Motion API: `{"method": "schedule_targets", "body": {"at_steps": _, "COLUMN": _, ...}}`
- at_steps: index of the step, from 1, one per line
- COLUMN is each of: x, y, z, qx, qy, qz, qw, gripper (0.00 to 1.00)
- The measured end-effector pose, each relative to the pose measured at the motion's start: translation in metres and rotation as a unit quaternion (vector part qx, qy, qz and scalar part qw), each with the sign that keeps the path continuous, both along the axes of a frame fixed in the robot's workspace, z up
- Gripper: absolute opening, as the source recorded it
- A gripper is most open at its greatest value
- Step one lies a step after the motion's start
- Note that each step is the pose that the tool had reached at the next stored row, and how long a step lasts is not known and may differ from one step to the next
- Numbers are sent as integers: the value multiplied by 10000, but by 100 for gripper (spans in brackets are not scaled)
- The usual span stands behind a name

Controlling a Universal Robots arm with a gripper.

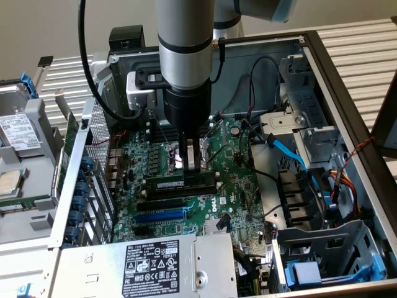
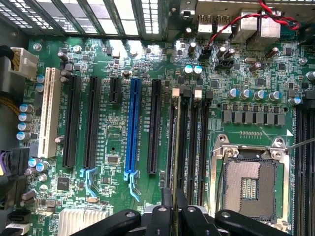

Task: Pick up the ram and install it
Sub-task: 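Insert the ram into the slot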

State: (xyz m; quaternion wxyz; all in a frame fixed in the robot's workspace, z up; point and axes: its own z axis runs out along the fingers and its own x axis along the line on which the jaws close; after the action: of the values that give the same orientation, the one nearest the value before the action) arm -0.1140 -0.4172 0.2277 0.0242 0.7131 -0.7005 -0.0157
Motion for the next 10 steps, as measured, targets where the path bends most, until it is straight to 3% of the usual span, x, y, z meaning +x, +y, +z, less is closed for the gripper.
{"method": "schedule_targets", "body": {"at_steps": 10, "x": -8, "y": 0, "z": -8, "qx": 3, "qy": -5, "qz": 0, "qw": 10000, "gripper": 14}}
